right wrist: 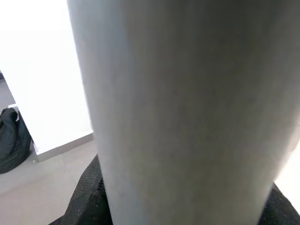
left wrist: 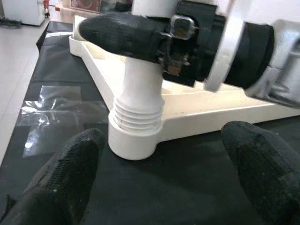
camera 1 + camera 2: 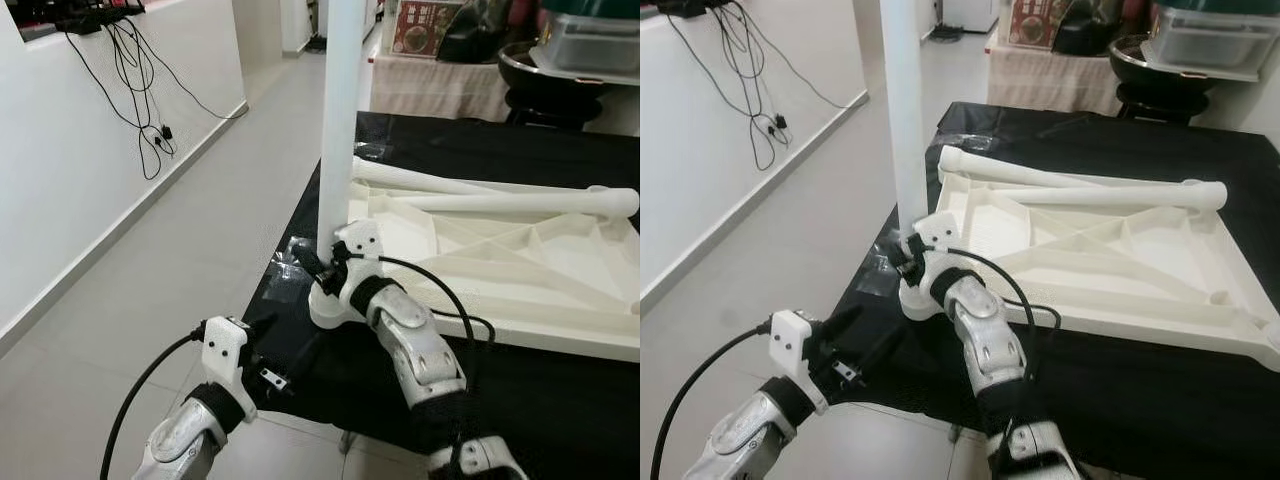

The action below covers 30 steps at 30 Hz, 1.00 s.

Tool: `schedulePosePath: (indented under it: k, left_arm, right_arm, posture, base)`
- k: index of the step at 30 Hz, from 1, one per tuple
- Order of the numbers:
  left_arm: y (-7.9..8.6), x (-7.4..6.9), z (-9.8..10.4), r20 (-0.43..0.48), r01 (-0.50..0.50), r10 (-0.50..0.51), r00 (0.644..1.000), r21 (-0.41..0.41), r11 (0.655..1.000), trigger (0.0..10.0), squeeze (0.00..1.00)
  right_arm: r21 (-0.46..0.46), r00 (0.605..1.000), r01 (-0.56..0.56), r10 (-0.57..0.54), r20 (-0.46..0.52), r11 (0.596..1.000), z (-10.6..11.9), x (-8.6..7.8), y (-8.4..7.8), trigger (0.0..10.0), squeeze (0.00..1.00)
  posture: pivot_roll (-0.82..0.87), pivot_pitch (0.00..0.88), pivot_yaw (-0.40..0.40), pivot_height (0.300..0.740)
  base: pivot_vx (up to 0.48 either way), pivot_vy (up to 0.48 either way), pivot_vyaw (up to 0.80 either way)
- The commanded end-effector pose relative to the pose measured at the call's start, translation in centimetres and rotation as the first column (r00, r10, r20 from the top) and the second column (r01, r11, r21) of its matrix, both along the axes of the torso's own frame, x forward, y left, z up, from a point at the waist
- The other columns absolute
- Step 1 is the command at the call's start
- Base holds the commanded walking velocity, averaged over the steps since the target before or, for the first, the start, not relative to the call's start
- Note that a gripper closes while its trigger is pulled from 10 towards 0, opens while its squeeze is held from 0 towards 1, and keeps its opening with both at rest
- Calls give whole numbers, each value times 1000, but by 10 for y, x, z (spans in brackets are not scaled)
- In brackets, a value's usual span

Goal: Building children table

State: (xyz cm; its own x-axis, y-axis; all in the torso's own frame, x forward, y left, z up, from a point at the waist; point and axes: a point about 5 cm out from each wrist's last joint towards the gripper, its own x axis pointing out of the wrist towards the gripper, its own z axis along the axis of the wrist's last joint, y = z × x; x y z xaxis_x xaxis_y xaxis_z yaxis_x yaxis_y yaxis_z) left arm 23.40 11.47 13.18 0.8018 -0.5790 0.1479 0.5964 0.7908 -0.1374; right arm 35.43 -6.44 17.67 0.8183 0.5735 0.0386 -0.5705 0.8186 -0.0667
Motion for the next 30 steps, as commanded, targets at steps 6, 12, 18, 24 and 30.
schedulePosePath:
  k: [6,12,18,24,30]
  left_arm:
    - [3,0,-4,-17,-26,26,1000,-3,1000,10000,0]
    - [2,1,-5,-15,-19,19,1000,3,1000,10000,0]
    - [1,0,-5,-11,-22,22,1000,12,1000,10000,0]
    - [0,-1,-5,-8,-24,25,1000,15,1000,10000,0]
    - [-1,-1,-6,-7,-25,25,1000,19,1000,10000,0]
  right_arm:
    - [-7,991,70,-71,-113,997,-18,-6,-5,10000,0]
    - [-187,855,-515,516,-45,837,5,-3,-3,10000,0]
    - [-240,816,-575,569,-102,782,13,10,-13,10000,0]
    - [-236,801,-597,584,-130,767,15,13,-16,10000,0]
    - [-204,758,-652,635,-149,730,17,15,-23,10000,0]
  posture:
    - [36,139,-9,740]
    - [59,130,-11,740]
    - [77,128,-20,740]
    - [83,128,-23,740]
    - [85,125,-23,740]
  base:
    - [0,0,0]
    - [0,0,0]
    - [0,0,0]
    - [0,0,0]
    - [0,0,0]
